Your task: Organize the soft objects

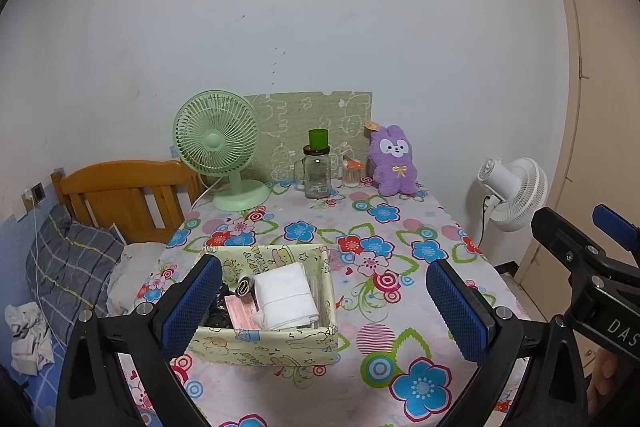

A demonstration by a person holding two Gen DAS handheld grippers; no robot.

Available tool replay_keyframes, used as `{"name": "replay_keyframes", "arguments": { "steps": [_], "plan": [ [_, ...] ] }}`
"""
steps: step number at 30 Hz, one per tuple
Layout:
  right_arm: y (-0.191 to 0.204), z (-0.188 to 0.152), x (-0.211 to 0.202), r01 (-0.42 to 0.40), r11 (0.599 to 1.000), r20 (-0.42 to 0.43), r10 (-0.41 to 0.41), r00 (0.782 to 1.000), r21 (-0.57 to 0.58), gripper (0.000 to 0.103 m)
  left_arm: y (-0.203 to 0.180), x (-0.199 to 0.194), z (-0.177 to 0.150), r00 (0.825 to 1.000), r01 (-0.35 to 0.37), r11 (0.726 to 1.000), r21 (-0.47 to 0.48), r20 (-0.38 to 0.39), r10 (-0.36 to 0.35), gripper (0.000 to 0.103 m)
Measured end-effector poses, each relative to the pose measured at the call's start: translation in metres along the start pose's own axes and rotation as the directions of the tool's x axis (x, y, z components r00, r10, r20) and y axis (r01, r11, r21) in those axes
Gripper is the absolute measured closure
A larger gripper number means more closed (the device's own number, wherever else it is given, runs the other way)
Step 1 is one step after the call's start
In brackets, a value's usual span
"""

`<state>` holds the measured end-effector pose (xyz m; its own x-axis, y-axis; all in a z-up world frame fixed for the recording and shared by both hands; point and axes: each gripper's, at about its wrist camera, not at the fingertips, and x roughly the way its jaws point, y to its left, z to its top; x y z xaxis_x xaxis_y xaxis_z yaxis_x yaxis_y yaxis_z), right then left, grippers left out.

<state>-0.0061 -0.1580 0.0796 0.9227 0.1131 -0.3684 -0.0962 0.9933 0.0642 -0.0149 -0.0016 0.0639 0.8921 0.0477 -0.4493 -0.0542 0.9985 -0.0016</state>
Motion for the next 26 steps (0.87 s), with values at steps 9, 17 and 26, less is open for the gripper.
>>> {"name": "replay_keyframes", "arguments": {
  "steps": [9,17,26],
  "plan": [
    [0.002,-0.0006,0.0024,-0.005,1.0,-0.004,0.005,1.0,-0.002,0.0,0.0027,0.0012,0.0,1.0,0.0,1.0,-0.004,-0.002,0.0,0.0],
    [0.0031,-0.0009,0.0037,-0.008,1.0,-0.006,0.008,1.0,-0.001,0.0,0.004,0.0018,-0.0005,1.0,-0.004,1.0,-0.003,-0.002,0.004,0.0],
    [0.0039,-0.0022,0.0078,-0.012,1.0,-0.019,0.012,1.0,0.002,0.0,0.0041,0.007,-0.0026,1.0,-0.003,1.0,-0.009,-0.015,0.003,0.0]
  ]
}}
